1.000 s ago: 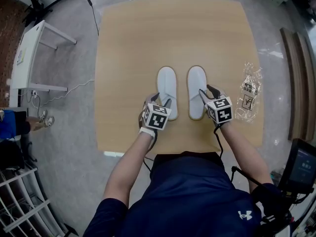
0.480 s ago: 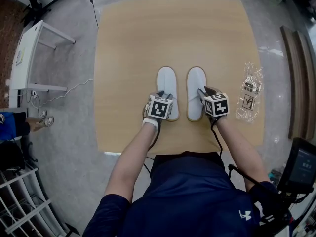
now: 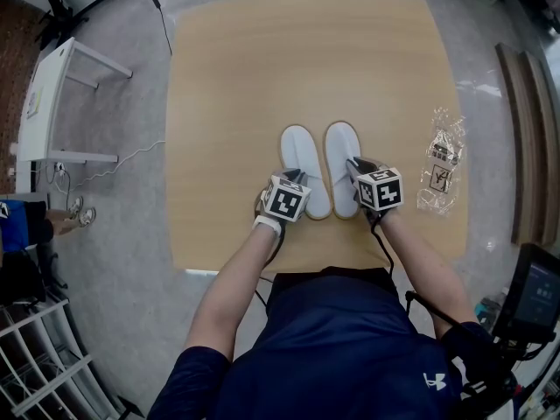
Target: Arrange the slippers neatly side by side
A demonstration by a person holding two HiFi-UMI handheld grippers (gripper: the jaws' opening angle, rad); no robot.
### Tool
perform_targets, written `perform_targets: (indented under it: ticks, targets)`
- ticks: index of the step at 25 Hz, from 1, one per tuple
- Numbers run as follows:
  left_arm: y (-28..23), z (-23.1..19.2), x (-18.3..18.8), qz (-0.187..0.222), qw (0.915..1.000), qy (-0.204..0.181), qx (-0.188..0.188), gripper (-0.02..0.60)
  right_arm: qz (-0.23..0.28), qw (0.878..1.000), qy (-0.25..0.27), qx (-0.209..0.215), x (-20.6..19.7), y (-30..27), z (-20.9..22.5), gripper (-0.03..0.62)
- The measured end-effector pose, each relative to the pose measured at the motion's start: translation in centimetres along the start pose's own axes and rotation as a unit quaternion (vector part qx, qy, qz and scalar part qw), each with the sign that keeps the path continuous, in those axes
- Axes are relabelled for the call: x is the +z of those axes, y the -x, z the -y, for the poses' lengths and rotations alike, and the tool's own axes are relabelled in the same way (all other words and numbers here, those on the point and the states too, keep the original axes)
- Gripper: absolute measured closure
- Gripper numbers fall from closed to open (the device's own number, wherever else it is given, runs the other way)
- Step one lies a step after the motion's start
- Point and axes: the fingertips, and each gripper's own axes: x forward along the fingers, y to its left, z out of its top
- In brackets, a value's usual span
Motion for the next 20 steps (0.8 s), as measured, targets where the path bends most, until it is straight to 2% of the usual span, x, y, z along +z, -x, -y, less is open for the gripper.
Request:
perform_targets:
  ticks: [5,14,20]
  targets:
    - [0.0,1.1,-0.2,-0.009,0.9992,-0.036,-0.014,0.529,-0.001,1.0,0.001,0.006,0.0,-0.1,-0.8,0.549]
    - [0.3,1.5,-0.9,-0.015,0.9987,-0.045,-0.017,0.523,0.003,1.0,-0.006,0.001,0.1,-0.1,-0.4,0.549]
    - [0.4,2.0,-2.0,-0.017,0.9992,-0.034,-0.016,0.522,0.004,1.0,-0.007,0.0,0.0,0.0,-0.2,0.549]
